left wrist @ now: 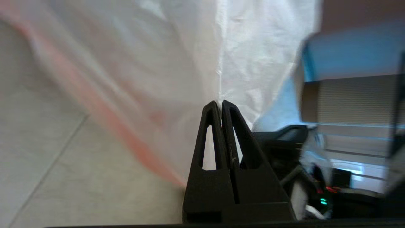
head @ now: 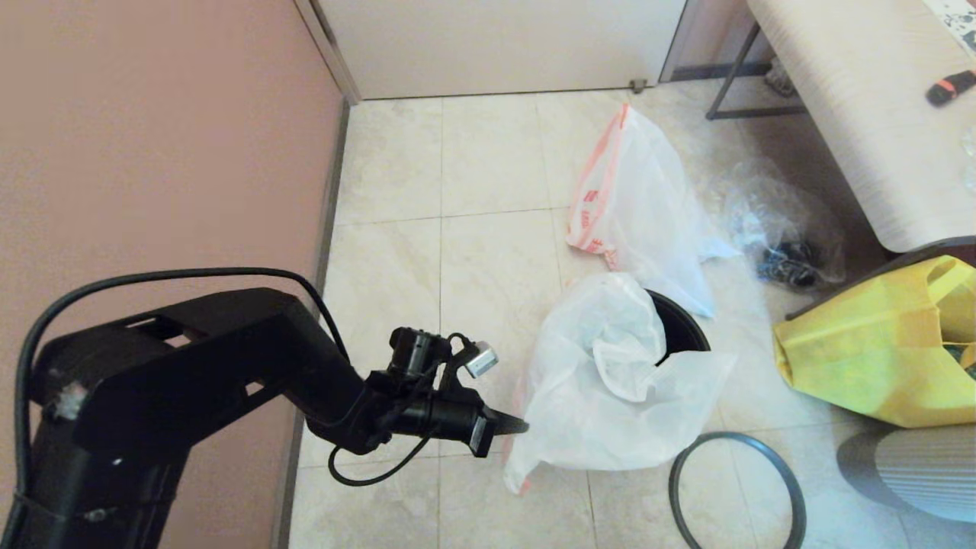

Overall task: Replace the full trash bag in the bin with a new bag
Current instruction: Put the new garbage bag on the trash can

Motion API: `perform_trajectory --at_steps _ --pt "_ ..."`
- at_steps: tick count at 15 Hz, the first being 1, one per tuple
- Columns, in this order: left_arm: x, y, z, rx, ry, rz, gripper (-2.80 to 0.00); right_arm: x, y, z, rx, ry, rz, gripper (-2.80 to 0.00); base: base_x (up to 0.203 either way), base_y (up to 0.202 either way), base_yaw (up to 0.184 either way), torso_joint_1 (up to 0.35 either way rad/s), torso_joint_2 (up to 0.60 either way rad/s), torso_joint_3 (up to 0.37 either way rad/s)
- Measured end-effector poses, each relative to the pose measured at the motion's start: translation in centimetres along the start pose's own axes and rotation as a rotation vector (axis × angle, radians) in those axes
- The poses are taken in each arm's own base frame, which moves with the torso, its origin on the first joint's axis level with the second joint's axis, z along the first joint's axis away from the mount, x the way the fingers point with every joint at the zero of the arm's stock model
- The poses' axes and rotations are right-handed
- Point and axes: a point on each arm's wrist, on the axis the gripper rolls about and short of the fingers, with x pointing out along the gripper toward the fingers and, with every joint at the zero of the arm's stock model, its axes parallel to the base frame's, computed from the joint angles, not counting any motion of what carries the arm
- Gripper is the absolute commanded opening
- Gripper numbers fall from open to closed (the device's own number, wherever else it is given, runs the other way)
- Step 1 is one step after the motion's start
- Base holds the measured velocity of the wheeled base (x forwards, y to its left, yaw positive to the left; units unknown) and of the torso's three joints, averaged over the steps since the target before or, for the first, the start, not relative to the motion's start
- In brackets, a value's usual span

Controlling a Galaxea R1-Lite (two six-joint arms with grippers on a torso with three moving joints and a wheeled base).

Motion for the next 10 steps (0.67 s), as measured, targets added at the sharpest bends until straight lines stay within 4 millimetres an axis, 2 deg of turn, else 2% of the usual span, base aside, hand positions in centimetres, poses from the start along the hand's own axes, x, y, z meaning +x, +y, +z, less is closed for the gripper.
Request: perform_trajectory --at_steps 2,9,10 --pt "0.1 -0.1 0.2 0.008 -0.005 -0.001 -2.8 0.0 0.0 0.0 0.0 0.0 0.0 -2.8 0.0 0.0 0.0 0.0 0.0 0.0" --pt "0.2 2.5 -0.2 -0.018 0.012 0.117 -2.8 0.0 0.0 0.0 0.0 0.0 0.0 -2.8 0.0 0.0 0.0 0.0 0.0 0.0" --pt "0.2 2.6 -0.3 -0.017 0.012 0.121 0.0 0.0 0.0 0.0 0.0 0.0 0.0 -2.8 0.0 0.0 0.0 0.0 0.0 0.0"
